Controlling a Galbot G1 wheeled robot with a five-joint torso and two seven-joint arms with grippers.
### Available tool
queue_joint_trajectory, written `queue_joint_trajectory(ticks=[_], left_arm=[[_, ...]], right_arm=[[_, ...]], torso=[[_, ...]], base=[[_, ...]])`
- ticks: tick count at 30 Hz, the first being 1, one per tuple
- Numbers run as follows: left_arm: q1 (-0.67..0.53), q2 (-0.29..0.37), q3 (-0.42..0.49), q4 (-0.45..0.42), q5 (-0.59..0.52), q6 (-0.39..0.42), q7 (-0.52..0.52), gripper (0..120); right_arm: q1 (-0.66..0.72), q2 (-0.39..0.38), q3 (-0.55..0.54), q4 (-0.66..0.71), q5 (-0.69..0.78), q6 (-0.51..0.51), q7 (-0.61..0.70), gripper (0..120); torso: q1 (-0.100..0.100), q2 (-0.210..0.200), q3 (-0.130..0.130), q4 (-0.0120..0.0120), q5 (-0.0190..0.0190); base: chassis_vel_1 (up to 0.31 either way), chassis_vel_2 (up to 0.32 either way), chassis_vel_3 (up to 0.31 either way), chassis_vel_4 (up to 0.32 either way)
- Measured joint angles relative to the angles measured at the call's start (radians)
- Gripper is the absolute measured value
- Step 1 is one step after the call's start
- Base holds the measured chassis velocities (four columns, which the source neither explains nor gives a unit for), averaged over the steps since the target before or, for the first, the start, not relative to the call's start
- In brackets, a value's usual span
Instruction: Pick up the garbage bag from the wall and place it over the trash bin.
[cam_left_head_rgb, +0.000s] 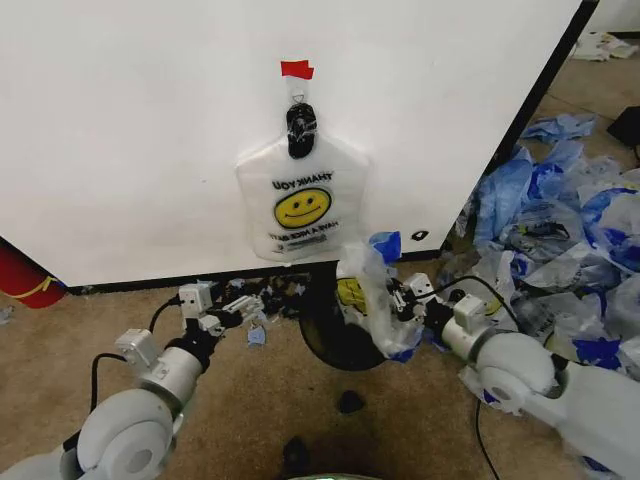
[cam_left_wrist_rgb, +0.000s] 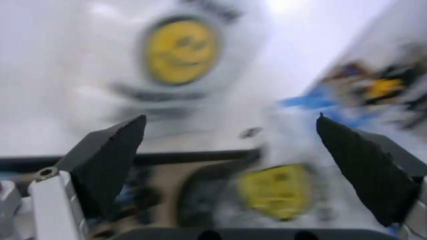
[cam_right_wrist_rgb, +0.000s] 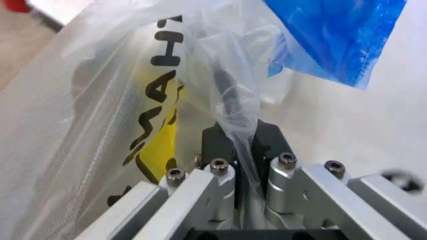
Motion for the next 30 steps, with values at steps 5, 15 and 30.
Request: queue_joint_trajectory(ticks=[5, 15, 30], left_arm=[[-0.086, 0.03, 0.057, 0.021, -0.001, -0.028, 0.2, 100], [-0.595, 0.044, 0.449, 0.106, -0.007, -0.018, 0.226, 100], [-1.123, -0.085, 0.874, 0.186, -0.225, 0.017, 0.099, 100]], right_arm=[[-0.014, -0.049, 0.07, -0.002, -0.065, 0.05, -0.131, 0], [-0.259, -0.13, 0.366, 0.043, -0.153, 0.107, -0.294, 0], [-0.325, -0.1, 0.428, 0.03, -0.214, 0.137, -0.318, 0]], torso=[[0.0, 0.0, 0.0, -0.0001, 0.0002], [0.0, 0.0, 0.0, -0.0003, 0.0002], [0.0, 0.0, 0.0, 0.0, 0.0]], base=[[0.0, 0.0, 0.0, 0.0], [0.0, 0.0, 0.0, 0.0], [0.0, 0.0, 0.0, 0.0]])
